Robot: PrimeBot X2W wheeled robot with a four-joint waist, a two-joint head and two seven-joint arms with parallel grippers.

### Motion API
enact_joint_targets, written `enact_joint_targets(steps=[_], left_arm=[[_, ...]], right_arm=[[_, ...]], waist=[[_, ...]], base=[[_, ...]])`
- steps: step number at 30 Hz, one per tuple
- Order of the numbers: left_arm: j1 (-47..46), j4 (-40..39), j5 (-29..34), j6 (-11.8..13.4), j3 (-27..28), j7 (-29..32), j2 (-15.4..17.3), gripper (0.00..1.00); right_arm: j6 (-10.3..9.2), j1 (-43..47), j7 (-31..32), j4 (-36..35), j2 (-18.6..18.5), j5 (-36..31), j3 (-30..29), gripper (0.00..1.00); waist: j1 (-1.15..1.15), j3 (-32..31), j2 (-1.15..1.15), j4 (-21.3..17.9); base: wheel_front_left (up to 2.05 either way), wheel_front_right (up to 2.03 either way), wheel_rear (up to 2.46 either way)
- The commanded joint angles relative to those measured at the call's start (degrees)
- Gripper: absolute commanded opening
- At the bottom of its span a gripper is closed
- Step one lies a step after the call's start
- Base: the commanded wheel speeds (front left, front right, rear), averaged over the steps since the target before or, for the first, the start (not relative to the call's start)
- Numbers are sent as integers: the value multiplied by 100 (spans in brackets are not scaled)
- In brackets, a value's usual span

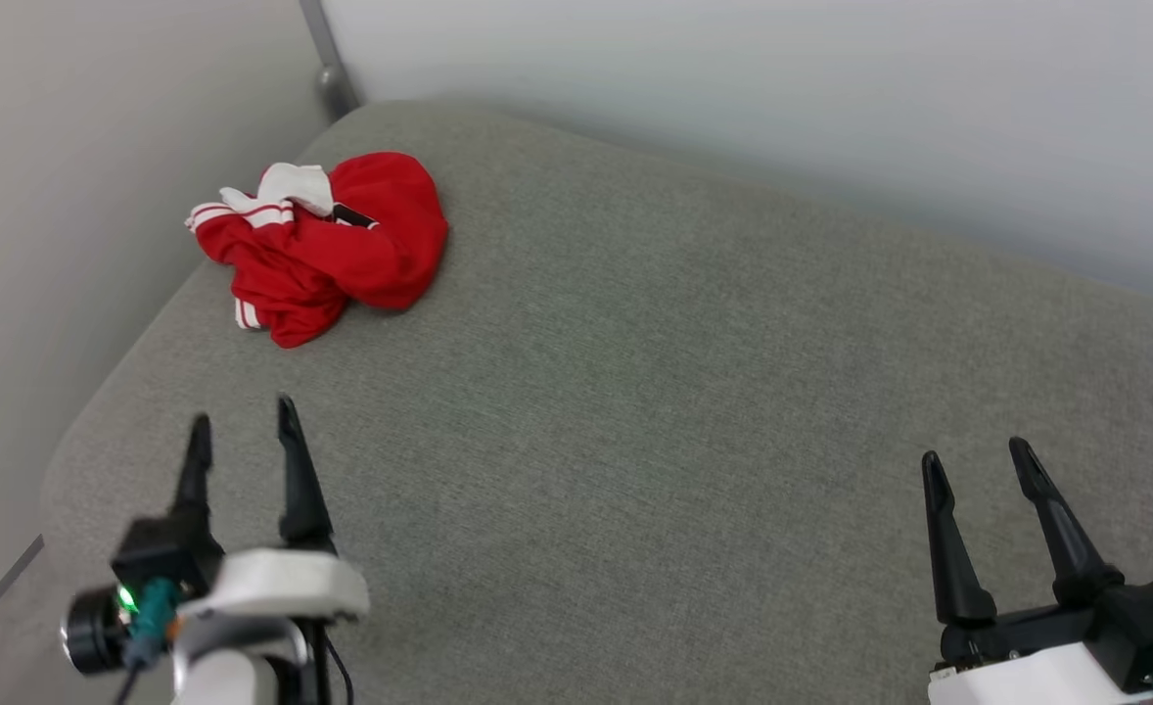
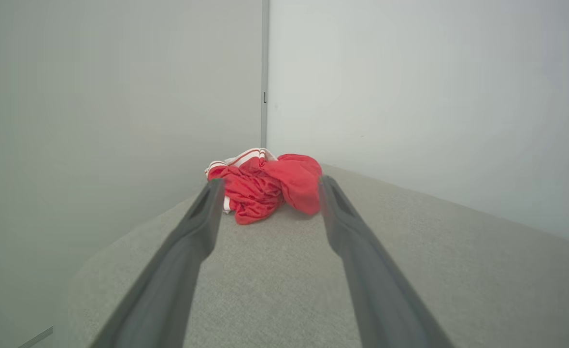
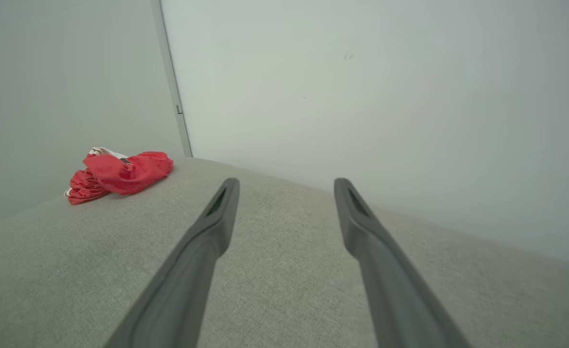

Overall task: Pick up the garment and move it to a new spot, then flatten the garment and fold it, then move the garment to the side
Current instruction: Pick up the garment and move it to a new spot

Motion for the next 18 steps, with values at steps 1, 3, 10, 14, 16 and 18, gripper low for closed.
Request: enact_joint_targets(steps=[1,3,10,14,16,18], left_arm=[[-210,49,24,-74,102,-15,36,100],[-556,227,81,-233,322,-15,170,100],[-2136,732,-80,-535,1207,-15,742,100],[-2933,1178,-155,-648,1436,-16,1164,100],[-3351,1507,-217,-722,1510,129,1432,100],[-3743,1828,-264,-833,1512,391,1696,100]], right_arm=[[-2,-94,-12,-29,-7,-42,-4,100],[-2,-168,-12,-57,-6,-101,-19,100],[-3,-610,-11,-222,-7,-415,-98,100],[-3,-844,-12,-301,-7,-554,-173,100],[-3,-953,-12,-345,-8,-628,-177,100],[-3,-1062,-12,-402,-8,-701,-178,100]], waist=[[0,125,0,-98],[0,271,0,-186],[0,1118,0,-561],[0,1568,0,-742],[0,1779,0,-824],[0,1981,0,-898]], base=[[0,0,0],[0,0,0],[0,0,0],[0,0,0],[0,0,0],[0,0,0]])
